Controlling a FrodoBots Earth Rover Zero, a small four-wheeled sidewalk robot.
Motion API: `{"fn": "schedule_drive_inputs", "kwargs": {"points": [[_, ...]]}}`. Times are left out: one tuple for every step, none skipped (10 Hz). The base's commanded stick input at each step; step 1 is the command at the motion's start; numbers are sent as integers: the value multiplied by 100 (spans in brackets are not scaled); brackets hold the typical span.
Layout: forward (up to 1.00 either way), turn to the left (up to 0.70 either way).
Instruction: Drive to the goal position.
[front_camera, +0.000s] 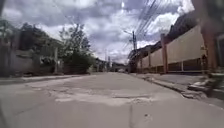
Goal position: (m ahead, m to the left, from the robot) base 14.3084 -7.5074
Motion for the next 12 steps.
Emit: {"fn": "schedule_drive_inputs", "kwargs": {"points": [[50,0],[50,0],[50,0],[50,0],[50,-2],[50,-24],[50,-46],[50,-50],[50,-50],[50,-50],[50,-50],[50,-30]]}}
